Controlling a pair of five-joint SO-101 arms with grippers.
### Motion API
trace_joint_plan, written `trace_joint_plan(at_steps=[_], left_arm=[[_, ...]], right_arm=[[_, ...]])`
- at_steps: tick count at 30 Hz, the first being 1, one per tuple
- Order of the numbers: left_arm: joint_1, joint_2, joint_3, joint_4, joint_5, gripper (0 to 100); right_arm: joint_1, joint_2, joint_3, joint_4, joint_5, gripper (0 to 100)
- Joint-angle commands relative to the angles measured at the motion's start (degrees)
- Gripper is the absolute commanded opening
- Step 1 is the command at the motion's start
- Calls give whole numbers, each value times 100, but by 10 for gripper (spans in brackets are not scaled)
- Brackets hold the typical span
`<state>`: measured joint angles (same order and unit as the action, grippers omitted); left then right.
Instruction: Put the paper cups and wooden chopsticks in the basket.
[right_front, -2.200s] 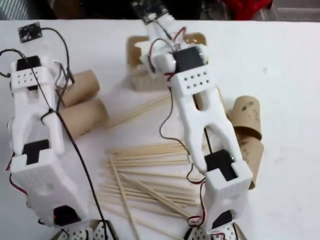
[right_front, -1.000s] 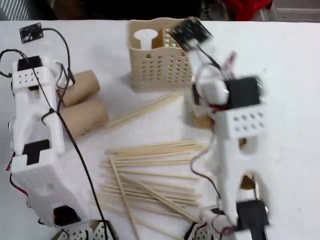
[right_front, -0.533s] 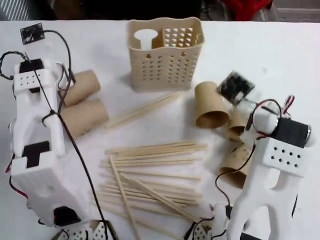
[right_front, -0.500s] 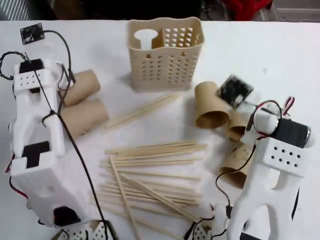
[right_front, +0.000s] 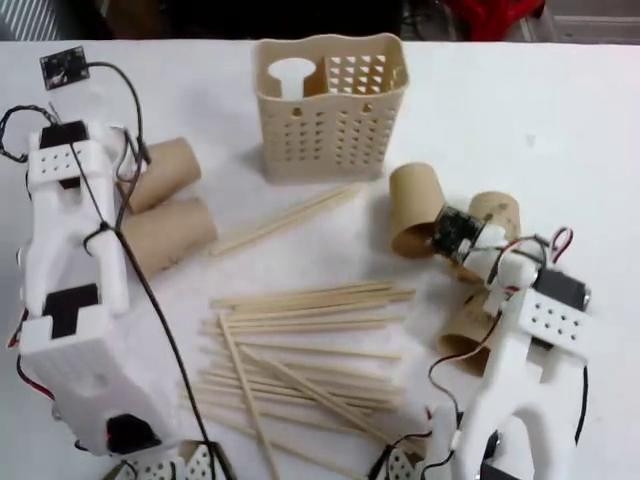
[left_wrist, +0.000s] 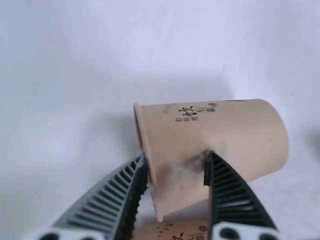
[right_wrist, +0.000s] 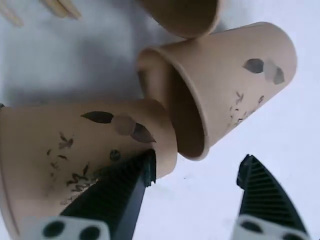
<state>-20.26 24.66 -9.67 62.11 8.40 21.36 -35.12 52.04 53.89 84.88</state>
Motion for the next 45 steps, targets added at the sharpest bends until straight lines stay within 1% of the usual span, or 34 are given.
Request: trace_joint_plan(at_steps=[1, 6, 12, 14, 19, 21, 22, 24, 27, 33, 37, 39, 42, 45], left_arm=[[154, 31, 158, -44, -79, 193], [163, 31, 158, -44, -79, 194], [163, 31, 158, -44, -79, 194], [163, 31, 158, -44, -79, 194], [163, 40, 167, -44, -79, 194], [163, 40, 167, -44, -79, 194], [163, 40, 167, -44, -79, 194], [163, 40, 167, -44, -79, 194], [163, 40, 167, -44, -79, 194], [163, 40, 167, -44, -79, 193], [163, 40, 176, -44, -79, 193], [163, 40, 176, -44, -79, 193], [163, 40, 176, -44, -79, 193], [163, 40, 176, -44, -79, 193]], right_arm=[[-4, -180, 316, -954, -396, 276], [-22, -180, 686, -2299, -1266, 276], [-233, -180, 1424, -3336, -1310, 269], [-259, -180, 1626, -3538, -1310, 228], [-110, -215, 1732, -3688, -1354, 12], [57, -242, 1697, -3688, -1380, 33], [145, -242, 1635, -3688, -1521, 36], [321, -242, 1442, -3679, -2022, 16], [532, -242, 1073, -3644, -2690, 16], [593, -242, 396, -3327, -4088, 16], [558, -242, -158, -3011, -4862, 16], [549, -242, -527, -2765, -5266, 16], [418, -189, -1327, -2062, -5732, 16], [-22, -180, -2242, -1244, -6110, 16]])
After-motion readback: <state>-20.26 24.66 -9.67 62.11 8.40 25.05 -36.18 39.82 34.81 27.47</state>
